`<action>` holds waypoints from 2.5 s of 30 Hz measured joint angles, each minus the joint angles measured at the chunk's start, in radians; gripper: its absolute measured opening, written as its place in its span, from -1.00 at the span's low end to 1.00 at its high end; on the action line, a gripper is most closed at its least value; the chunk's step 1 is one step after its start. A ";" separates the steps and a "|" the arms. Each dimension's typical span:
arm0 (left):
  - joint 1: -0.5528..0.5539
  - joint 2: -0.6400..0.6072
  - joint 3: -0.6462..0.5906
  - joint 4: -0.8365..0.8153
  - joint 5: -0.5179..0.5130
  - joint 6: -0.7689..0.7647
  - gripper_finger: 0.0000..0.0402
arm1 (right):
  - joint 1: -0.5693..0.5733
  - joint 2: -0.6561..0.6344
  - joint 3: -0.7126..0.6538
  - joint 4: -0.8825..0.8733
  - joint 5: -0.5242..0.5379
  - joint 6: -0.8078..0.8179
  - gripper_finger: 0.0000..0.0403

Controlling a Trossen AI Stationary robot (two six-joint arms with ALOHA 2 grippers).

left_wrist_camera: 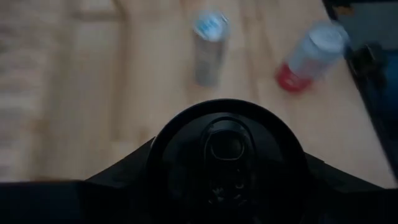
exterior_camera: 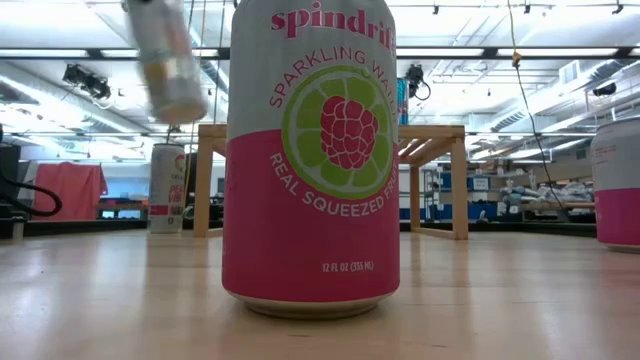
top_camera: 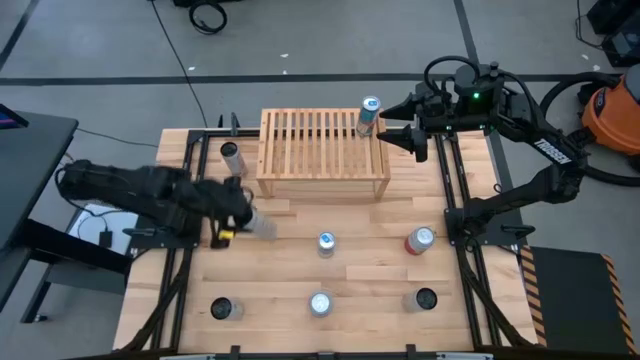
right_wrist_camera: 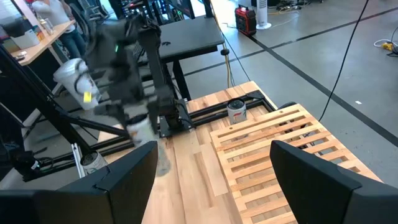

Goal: Place canned beverage on shelf
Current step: Put the left white and yellow soda can on the shelf

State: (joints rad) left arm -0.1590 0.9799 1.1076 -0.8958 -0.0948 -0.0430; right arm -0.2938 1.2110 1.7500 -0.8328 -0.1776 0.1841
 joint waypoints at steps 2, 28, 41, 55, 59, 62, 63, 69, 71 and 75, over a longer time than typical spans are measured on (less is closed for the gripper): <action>0.059 0.014 0.061 -0.027 -0.002 0.058 0.27 | 0.000 0.000 0.000 0.000 0.000 -0.001 0.59; 0.549 0.451 0.576 -0.133 0.100 0.343 0.30 | 0.000 0.000 0.000 -0.036 0.000 -0.011 0.59; 0.635 0.550 0.599 -0.194 0.103 0.344 0.31 | 0.000 0.000 0.000 -0.047 0.000 -0.011 0.59; 0.673 0.544 0.596 -0.197 0.136 0.316 0.31 | 0.000 0.000 0.000 -0.055 0.000 -0.030 0.59; 0.680 0.544 0.596 -0.197 0.142 0.316 0.31 | 0.000 0.000 0.000 -0.055 0.000 -0.030 0.59; 0.684 0.545 0.596 -0.198 0.141 0.318 0.31 | 0.000 0.000 0.000 -0.055 0.000 -0.030 0.59; 0.684 0.544 0.596 -0.200 0.141 0.321 0.31 | 0.000 0.000 0.000 -0.055 0.000 -0.030 0.59; 0.686 0.546 0.608 -0.216 0.134 0.316 0.37 | 0.000 0.000 0.000 -0.055 0.000 -0.030 0.59; 0.686 0.547 0.625 -0.221 0.131 0.317 0.41 | 0.000 0.000 0.000 -0.055 0.000 -0.030 0.59; 0.688 0.547 0.667 -0.213 0.132 0.294 0.44 | 0.000 0.000 0.000 -0.055 0.000 -0.030 0.59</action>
State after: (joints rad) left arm 0.5287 1.5269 1.7745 -1.1084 0.0368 0.2506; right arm -0.2936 1.2106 1.7500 -0.8874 -0.1776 0.1543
